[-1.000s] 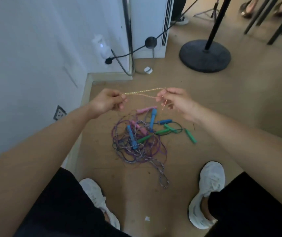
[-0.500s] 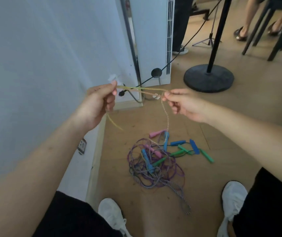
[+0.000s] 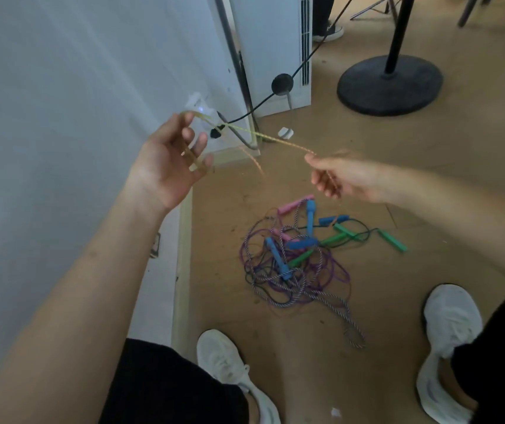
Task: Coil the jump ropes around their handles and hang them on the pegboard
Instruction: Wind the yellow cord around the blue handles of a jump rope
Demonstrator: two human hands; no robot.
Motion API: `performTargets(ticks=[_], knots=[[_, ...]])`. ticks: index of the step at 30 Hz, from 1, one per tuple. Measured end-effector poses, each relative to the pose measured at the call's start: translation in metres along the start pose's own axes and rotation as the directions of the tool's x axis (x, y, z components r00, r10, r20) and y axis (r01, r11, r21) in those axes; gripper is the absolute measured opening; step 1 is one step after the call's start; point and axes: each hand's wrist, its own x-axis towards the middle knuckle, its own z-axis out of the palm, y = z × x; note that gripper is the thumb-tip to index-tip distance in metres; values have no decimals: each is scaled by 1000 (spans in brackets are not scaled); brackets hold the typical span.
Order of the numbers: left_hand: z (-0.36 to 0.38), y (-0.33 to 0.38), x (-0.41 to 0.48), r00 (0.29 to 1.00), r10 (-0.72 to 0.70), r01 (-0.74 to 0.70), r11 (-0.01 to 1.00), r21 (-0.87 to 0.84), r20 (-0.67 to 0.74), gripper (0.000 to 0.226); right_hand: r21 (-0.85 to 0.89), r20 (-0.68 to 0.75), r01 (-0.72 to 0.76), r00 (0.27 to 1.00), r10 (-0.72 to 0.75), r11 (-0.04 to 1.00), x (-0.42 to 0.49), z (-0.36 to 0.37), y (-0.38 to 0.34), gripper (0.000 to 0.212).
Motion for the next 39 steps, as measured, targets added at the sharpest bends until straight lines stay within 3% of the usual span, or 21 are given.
performTargets(ticks=[2,6,10,15,18,22,24,29,33,39], knots=[[5,2,1,996,3,-2,1000,-10,86,9,55,-8,23,1000,-22,998,5,1,5,40],[20,0,-1,985,7,17,991,-135,175,17,51,63,64,996,-67,997,13,20,13,44],[30,-1,-1,974,37,13,977,-215,223,26,47,198,152,967,-158,987,17,44,9,41],[33,-2,2,972,70,-17,973,-229,226,26,45,290,166,942,-171,985,17,54,0,40],[21,1,13,986,98,-64,970,-235,137,24,66,279,149,947,-161,987,14,47,-1,34],[-5,-1,30,993,77,-97,963,-253,-86,19,-26,368,79,928,-64,997,12,34,3,17],[-18,-6,37,984,68,-105,968,-229,-167,17,-79,390,57,921,-22,995,12,32,8,21],[-36,-14,45,955,79,-115,987,-112,-286,19,-183,244,64,970,-17,981,16,26,19,23],[-43,-16,47,920,122,-159,985,-72,-372,19,-399,163,146,983,-86,905,24,24,25,19],[-53,-18,47,858,142,-168,986,-9,-493,22,-403,87,213,977,-195,890,27,13,26,17]])
